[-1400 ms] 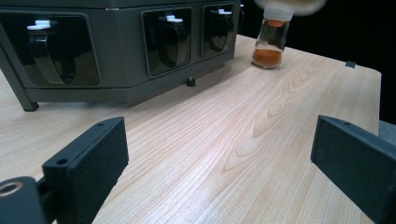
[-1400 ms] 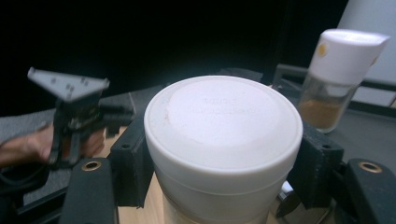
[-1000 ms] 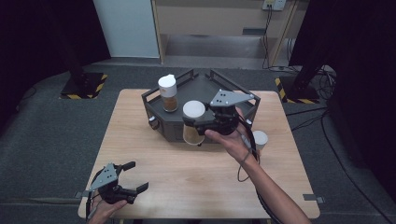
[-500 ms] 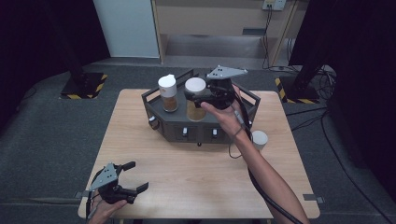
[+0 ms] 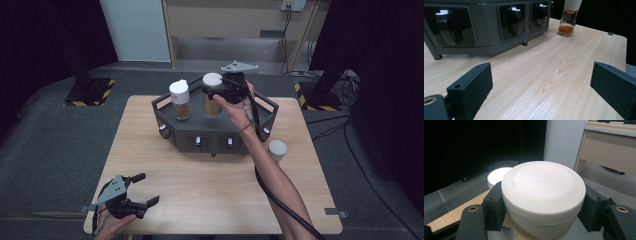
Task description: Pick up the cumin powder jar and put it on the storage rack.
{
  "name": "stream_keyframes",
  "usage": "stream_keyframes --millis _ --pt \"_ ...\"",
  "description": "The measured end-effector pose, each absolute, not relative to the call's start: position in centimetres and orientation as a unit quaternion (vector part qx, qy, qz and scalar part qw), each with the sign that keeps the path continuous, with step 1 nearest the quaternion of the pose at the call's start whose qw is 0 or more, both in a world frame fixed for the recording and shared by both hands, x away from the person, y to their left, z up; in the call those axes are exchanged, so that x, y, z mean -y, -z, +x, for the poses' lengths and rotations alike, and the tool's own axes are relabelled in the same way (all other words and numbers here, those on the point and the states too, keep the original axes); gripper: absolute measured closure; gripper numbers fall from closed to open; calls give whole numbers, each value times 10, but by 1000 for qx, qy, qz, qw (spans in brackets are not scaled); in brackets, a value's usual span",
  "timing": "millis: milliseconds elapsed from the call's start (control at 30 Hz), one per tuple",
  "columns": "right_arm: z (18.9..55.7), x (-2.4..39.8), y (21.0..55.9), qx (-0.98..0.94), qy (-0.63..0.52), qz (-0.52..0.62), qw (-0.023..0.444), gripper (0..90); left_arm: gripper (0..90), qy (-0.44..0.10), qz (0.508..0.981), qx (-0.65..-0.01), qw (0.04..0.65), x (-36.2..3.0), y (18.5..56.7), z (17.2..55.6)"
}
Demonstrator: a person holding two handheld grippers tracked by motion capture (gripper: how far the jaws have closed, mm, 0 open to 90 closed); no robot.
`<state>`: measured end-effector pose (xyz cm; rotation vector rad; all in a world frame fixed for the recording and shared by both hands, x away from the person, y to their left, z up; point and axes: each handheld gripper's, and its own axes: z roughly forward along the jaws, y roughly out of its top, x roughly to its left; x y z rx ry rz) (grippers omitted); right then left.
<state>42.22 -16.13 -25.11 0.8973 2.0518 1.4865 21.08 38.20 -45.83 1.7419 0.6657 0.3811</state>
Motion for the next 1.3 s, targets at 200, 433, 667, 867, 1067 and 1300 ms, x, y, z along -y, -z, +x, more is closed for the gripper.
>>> stream_keyframes --millis 200,433,667,867,1067,1300 --pt "429 151 262 -742 -529 330 246 334 28 -163 744 -285 582 -382 459 211" --pt "438 148 280 -741 -525 344 240 333 28 -162 745 -284 581 -382 459 211" --pt "442 147 286 -745 -517 347 240 333 29 -161 746 -283 580 -382 458 211" --pt "445 147 290 -748 -514 346 239 333 28 -161 748 -282 578 -381 458 212" --pt "446 145 292 -750 -511 347 236 331 28 -160 747 -283 580 -381 458 212" --pt "447 144 293 -750 -512 346 237 330 29 -160 747 -283 579 -381 458 212"
